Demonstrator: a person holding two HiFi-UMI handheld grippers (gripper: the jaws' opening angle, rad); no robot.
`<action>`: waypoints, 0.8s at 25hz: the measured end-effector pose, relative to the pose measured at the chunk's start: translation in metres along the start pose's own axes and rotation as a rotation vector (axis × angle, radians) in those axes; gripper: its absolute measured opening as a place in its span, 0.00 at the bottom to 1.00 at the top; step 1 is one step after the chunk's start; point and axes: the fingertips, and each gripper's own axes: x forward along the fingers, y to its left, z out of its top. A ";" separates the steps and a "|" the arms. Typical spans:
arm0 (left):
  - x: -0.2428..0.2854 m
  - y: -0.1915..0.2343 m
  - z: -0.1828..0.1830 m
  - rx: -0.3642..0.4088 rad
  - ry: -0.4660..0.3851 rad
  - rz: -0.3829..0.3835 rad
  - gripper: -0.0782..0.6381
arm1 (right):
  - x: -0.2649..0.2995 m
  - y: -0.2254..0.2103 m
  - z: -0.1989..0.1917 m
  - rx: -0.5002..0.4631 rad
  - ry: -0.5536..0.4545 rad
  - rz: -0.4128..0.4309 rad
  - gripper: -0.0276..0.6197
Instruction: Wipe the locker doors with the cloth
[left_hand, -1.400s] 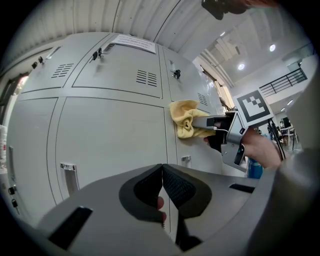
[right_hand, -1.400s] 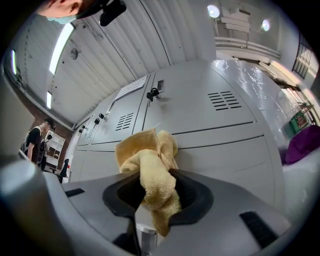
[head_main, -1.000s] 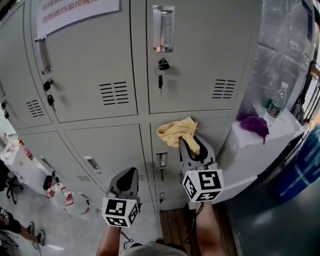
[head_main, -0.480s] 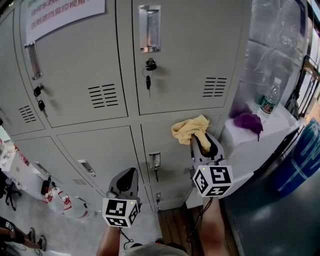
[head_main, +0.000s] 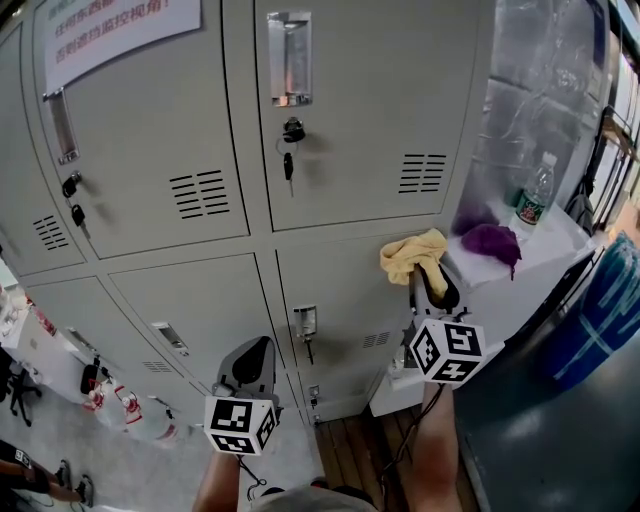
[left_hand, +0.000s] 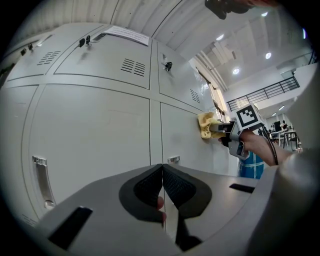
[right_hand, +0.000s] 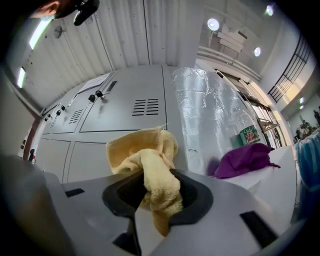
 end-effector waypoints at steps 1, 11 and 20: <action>0.000 0.000 0.000 0.001 0.001 0.000 0.14 | 0.000 -0.004 0.000 0.001 0.001 -0.008 0.25; -0.003 0.004 0.000 0.001 0.005 0.005 0.14 | -0.002 -0.008 0.001 0.010 -0.001 -0.005 0.25; -0.004 0.006 0.000 0.004 0.012 0.011 0.14 | -0.046 0.034 0.007 0.018 -0.062 0.083 0.25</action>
